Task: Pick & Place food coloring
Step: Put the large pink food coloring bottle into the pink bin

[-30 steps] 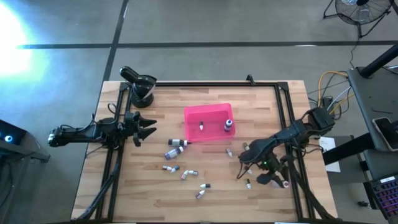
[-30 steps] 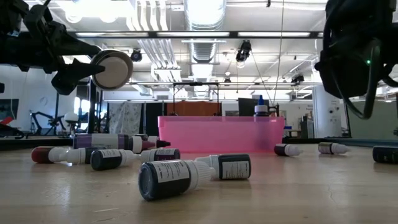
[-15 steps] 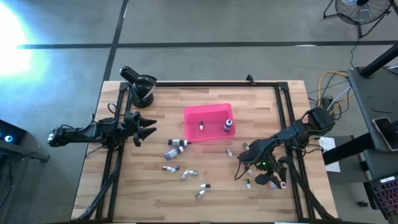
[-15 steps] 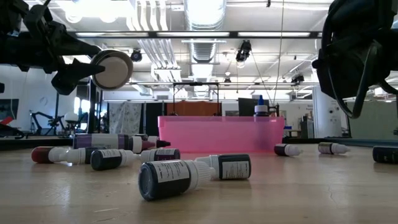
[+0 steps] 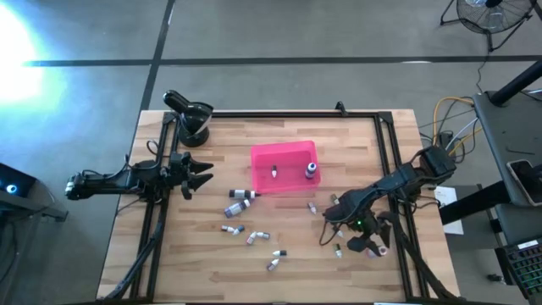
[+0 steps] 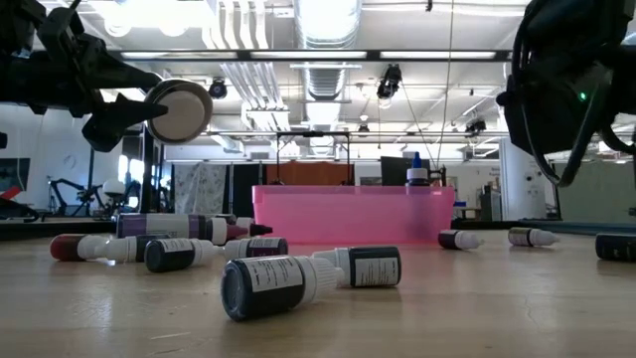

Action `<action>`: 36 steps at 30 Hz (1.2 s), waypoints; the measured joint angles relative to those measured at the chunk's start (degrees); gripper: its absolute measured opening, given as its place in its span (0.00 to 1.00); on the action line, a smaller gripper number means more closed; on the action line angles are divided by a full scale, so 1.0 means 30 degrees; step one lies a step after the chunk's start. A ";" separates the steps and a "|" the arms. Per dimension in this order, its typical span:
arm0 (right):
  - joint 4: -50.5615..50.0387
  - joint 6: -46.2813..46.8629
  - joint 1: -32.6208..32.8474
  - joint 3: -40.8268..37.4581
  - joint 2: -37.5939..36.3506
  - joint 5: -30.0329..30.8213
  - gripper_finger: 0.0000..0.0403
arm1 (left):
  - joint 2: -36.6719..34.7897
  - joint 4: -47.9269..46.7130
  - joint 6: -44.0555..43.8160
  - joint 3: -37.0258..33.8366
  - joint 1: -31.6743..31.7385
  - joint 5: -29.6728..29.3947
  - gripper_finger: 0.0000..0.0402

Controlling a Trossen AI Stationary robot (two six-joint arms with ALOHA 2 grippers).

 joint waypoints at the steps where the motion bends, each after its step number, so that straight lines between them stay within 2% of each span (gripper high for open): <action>1: -0.0023 -0.0005 0.0003 0.0154 -0.0075 0.0495 0.52 | 0.0000 0.0006 -0.0007 0.0000 0.0000 0.0000 0.52; 11: 0.0064 0.1319 0.0340 0.1361 -0.1973 0.4575 0.59 | 0.0007 0.0007 -0.0001 0.0000 0.0000 0.0000 0.52; 18: -0.0023 0.2607 0.1420 0.2345 -0.4234 0.9707 0.61 | 0.0007 0.0007 -0.0004 0.0000 0.0000 0.0000 0.52; 23: -0.0017 0.4060 0.3575 0.3424 -0.6538 1.4250 0.61 | 0.0007 0.0007 -0.0007 0.0000 -0.0003 0.0000 0.52; 29: -0.0306 0.2543 0.7436 0.3627 -0.8022 1.5138 0.61 | 0.0007 0.0007 -0.0004 0.0000 0.0000 0.0000 0.52; 32: -0.0965 0.3606 0.8694 0.3698 -0.8045 1.5278 0.61 | 0.0007 0.0007 0.0000 0.0000 -0.0001 0.0002 0.52; 36: -0.0890 0.4453 0.9636 0.3940 -0.8015 1.6636 0.61 | 0.0007 0.0007 -0.0007 0.0000 -0.0005 0.0000 0.52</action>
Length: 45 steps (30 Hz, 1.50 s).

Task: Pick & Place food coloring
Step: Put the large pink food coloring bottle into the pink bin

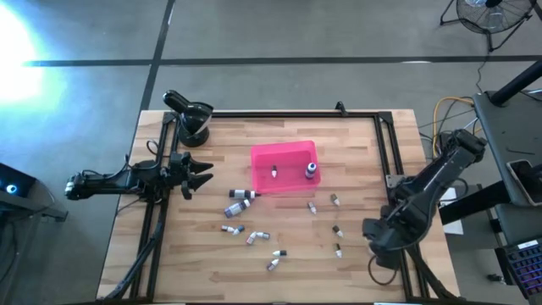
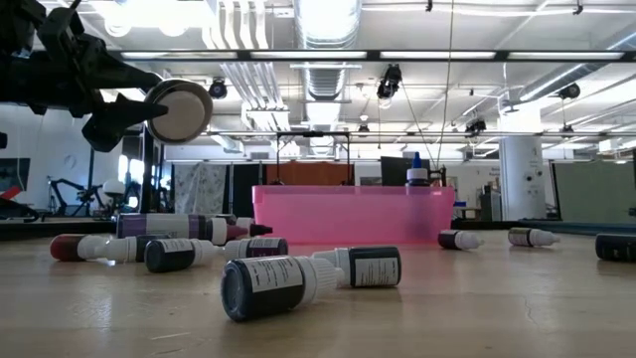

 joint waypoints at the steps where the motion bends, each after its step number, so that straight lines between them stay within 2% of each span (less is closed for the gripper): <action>1: -0.0016 0.0075 0.0104 0.0000 0.0007 0.0318 0.61 | -0.0003 0.0000 0.0007 0.0000 0.0001 0.0000 0.52; 20: 0.0141 -0.0754 0.1017 -0.0648 0.0015 0.1533 0.61 | 0.0000 0.0000 0.0001 0.0000 0.0003 0.0000 0.52; 37: 0.1198 -0.1114 0.1034 -0.0357 0.0022 0.1562 0.61 | -0.0004 0.0000 0.0004 0.0000 0.0005 0.0000 0.52; 45: 0.1344 -0.0569 0.2056 -0.0452 0.0022 0.1530 0.61 | 0.0000 0.0000 0.0003 0.0000 0.0002 0.0000 0.52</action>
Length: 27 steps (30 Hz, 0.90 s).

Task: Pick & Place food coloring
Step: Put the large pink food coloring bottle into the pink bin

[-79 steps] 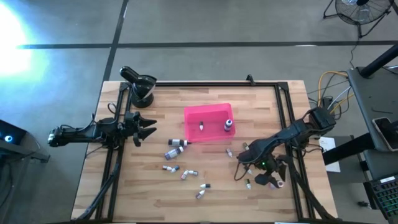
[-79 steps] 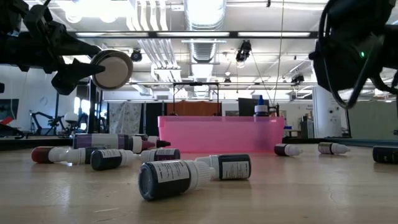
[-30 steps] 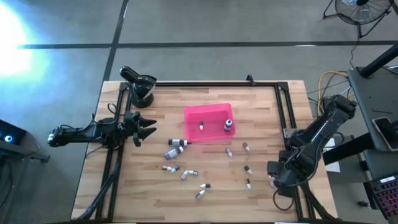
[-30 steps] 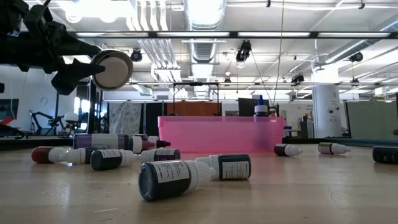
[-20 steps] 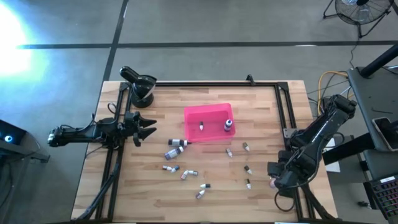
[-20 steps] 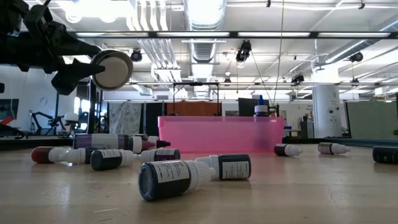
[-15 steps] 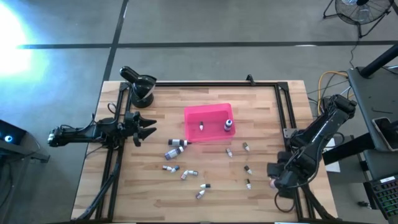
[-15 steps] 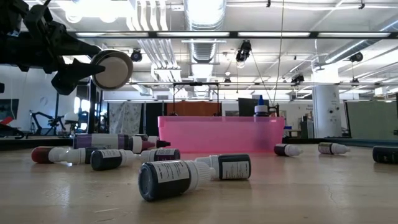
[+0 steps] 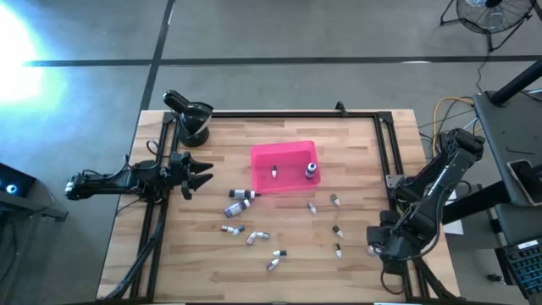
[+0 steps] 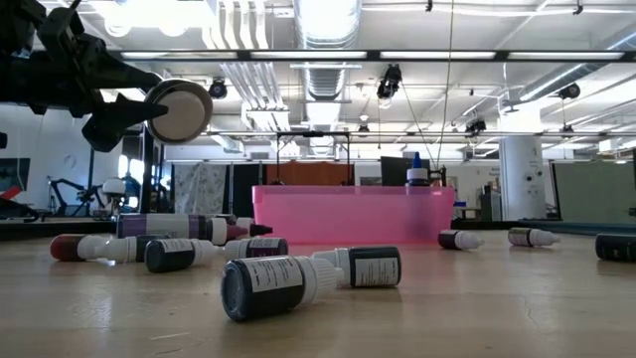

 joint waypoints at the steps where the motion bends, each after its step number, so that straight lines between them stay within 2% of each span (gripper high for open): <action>1: -0.0013 -0.0005 0.0079 -0.0051 0.0000 0.0038 0.61 | -0.0003 0.0000 0.0001 0.0000 0.0003 0.0000 0.52; 7: 0.0021 0.0065 0.0091 -0.0210 0.0000 0.1159 0.61 | -0.0006 0.0000 0.0004 0.0000 0.0003 0.0000 0.52; 19: 0.1239 0.0053 0.0229 -0.0879 0.0704 0.1042 0.61 | 0.0000 0.0000 -0.0003 0.0000 0.0003 0.0000 0.52; 27: 0.1249 0.0831 0.0229 -0.0852 0.1512 -0.0076 0.54 | -0.0007 0.0000 -0.0002 0.0000 0.0002 0.0000 0.52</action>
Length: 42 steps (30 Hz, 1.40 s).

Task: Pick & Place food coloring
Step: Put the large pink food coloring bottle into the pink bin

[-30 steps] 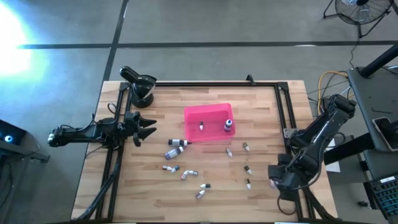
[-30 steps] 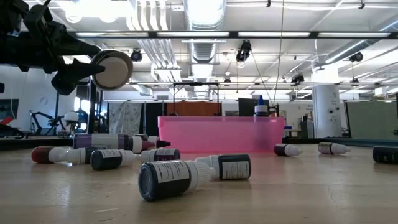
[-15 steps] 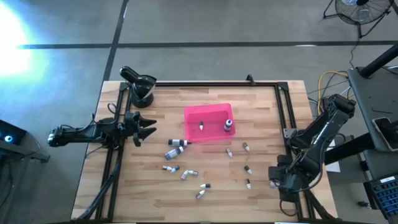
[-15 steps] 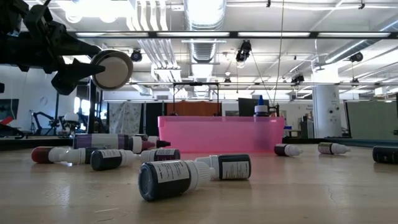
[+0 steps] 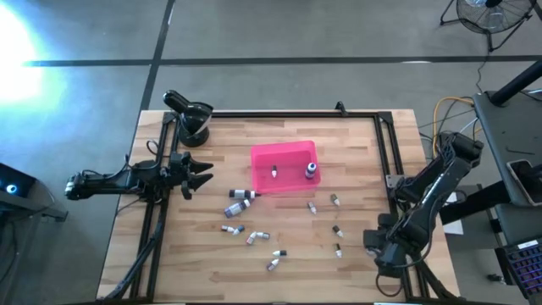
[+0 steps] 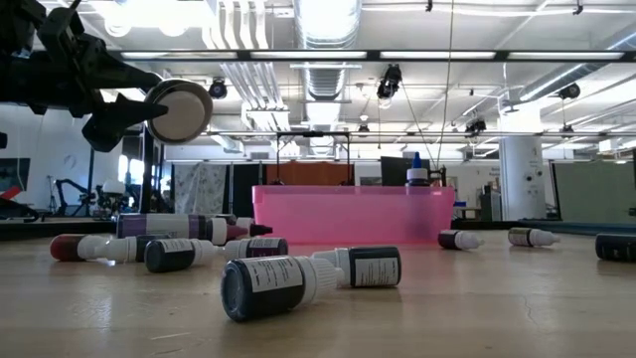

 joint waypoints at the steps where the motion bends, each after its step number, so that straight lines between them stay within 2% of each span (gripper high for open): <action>1: 0.0006 0.0179 0.0006 0.0006 -0.0064 -0.0002 0.53 | 0.0000 0.0001 0.0006 0.0000 -0.0005 0.0000 0.52; 14: -0.0026 0.1233 0.0022 0.0023 -0.0435 0.0140 0.51 | 0.0003 0.0000 0.0004 0.0000 -0.0001 0.0000 0.52; 21: -0.0424 0.1639 0.0000 0.0036 -0.0398 0.2018 0.51 | 0.0000 0.0000 0.0000 0.0000 -0.0001 0.0000 0.52; 42: -0.1301 0.2224 0.0022 0.0029 -0.0405 0.1977 0.51 | 0.0001 0.0007 0.0006 0.0000 0.0001 0.0000 0.52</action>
